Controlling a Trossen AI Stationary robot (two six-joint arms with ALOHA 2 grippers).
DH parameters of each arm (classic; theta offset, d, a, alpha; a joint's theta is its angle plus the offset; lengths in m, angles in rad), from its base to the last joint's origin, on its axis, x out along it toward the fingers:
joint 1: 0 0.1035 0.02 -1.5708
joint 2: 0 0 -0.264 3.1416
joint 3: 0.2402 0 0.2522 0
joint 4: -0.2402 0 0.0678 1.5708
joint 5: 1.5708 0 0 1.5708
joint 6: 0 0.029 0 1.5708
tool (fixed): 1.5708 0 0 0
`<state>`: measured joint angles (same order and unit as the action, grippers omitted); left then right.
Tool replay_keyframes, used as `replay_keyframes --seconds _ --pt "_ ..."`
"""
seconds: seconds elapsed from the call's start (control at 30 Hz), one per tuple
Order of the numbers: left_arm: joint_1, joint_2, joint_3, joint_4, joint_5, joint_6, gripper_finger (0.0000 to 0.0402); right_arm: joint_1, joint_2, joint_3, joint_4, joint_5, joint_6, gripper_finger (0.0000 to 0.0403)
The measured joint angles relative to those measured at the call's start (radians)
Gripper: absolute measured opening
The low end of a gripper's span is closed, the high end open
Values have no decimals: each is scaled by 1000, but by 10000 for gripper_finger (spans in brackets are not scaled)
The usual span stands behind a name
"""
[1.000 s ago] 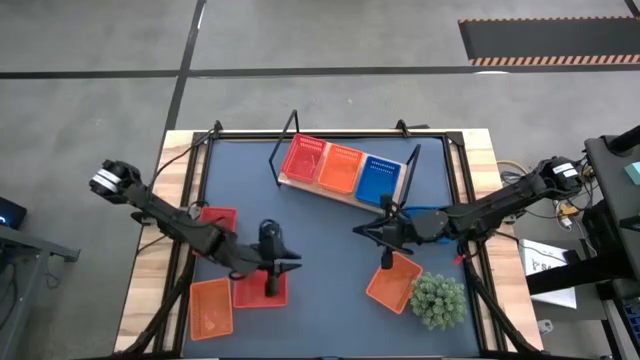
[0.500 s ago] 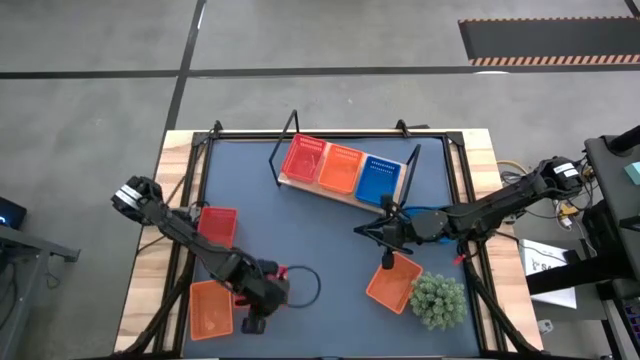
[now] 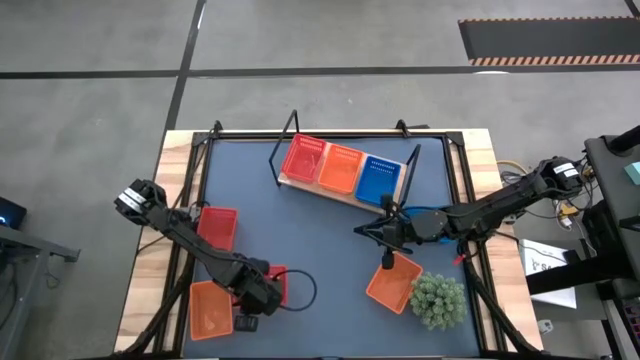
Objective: Stack baskets on shelf by color
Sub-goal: Stack the bottom red bin on top of the red bin on the shelf
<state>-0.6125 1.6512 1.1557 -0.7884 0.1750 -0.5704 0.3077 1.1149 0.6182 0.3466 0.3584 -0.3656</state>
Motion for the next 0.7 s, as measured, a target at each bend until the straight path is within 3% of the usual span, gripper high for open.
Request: replay_keyframes --seconds 0.7 --pt "-5 18 -2 48 -95 -47 79 0 0 0 -20 0 6 9"
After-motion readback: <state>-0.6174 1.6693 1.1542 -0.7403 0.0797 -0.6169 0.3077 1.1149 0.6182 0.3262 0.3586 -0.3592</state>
